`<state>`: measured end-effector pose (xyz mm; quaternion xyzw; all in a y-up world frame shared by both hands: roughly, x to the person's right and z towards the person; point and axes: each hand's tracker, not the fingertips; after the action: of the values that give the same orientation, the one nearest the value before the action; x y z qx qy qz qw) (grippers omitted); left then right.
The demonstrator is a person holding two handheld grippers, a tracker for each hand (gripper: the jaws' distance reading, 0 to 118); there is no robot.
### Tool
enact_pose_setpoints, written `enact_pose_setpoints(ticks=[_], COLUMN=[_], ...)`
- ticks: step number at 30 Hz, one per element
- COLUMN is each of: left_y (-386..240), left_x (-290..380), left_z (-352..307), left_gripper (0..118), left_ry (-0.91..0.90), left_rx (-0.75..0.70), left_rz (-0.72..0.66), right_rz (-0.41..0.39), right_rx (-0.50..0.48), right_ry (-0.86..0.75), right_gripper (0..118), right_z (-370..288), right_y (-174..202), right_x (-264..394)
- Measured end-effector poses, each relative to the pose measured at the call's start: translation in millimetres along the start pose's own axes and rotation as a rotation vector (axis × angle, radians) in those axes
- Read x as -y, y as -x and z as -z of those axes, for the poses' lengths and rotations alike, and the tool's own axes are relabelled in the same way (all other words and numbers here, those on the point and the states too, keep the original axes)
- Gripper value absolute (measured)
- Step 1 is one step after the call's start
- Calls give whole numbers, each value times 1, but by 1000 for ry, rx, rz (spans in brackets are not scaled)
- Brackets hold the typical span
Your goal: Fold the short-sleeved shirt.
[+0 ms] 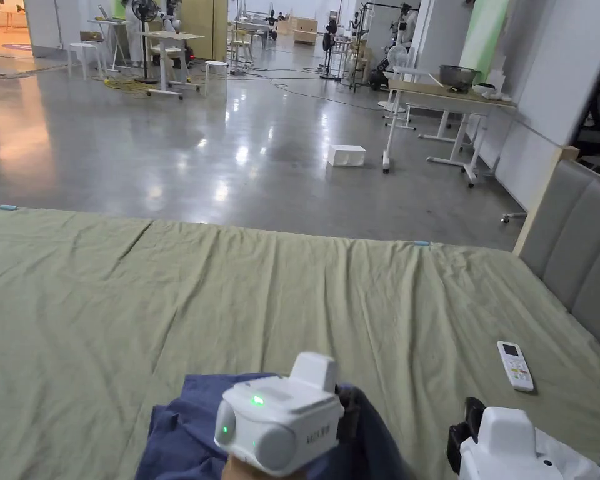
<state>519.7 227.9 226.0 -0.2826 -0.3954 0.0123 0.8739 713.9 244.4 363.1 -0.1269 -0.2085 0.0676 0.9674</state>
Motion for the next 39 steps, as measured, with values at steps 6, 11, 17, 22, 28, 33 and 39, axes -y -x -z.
enact_pose_setpoints(ticks=[6, 11, 17, 22, 28, 33, 39], left_y=[5, 30, 68, 90, 96, 100, 121], left_x=[31, 21, 5, 0, 2, 10, 21], left_z=[4, -29, -95, -143, -171, -183, -179], left_gripper=[45, 74, 73, 50, 14, 0, 0], left_ry=[31, -37, -223, -321, -376, -382, -283], left_rx=[-96, -194, -374, -495, -637, -676, -649], left_rz=[-33, -28, -105, -72, -2, 57, -16], right_rz=[3, 7, 30, 42, 69, 84, 82], right_rx=[2, -15, -53, -79, -75, -80, -90], right_ry=[21, 14, -33, -79, -124, -133, -124], right_gripper=[0, 0, 0, 0, 0, 0, 0], right_z=[-1, -2, -5, -8, -8, -7, -5], right_y=[-3, 1, 17, 33, 44, 47, 49], right_x=[7, 0, -20, -37, -48, -50, -49])
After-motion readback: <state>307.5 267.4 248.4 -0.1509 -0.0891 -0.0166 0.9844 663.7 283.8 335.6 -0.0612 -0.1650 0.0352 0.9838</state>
